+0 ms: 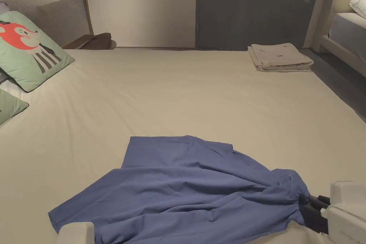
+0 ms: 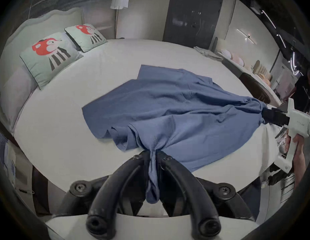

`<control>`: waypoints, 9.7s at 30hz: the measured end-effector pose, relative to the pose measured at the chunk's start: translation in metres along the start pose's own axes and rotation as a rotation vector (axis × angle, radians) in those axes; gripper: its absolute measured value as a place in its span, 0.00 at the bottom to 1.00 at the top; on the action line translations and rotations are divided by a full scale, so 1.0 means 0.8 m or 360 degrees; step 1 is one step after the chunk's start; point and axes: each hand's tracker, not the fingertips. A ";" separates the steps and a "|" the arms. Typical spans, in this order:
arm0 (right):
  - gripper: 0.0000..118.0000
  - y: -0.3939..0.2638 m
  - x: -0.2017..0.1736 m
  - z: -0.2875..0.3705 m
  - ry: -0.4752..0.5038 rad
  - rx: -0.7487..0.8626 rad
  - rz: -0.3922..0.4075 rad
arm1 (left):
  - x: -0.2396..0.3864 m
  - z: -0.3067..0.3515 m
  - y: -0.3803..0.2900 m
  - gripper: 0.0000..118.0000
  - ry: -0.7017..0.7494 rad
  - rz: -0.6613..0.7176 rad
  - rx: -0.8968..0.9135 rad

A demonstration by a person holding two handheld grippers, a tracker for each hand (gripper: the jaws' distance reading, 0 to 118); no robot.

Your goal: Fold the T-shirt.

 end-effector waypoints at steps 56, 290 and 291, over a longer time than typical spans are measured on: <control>0.05 0.535 -0.062 0.043 -0.0071 0.1347 0.0082 | 0.047 0.091 0.594 0.03 -0.0115 0.0004 0.1468; 0.02 0.626 -0.017 -0.144 -0.0399 0.1338 0.0121 | -0.056 -0.042 0.705 0.01 0.0282 0.0203 0.1392; 0.02 0.629 -0.017 -0.153 -0.0405 0.1334 0.0127 | -0.056 -0.049 0.710 0.01 0.0285 0.0212 0.1391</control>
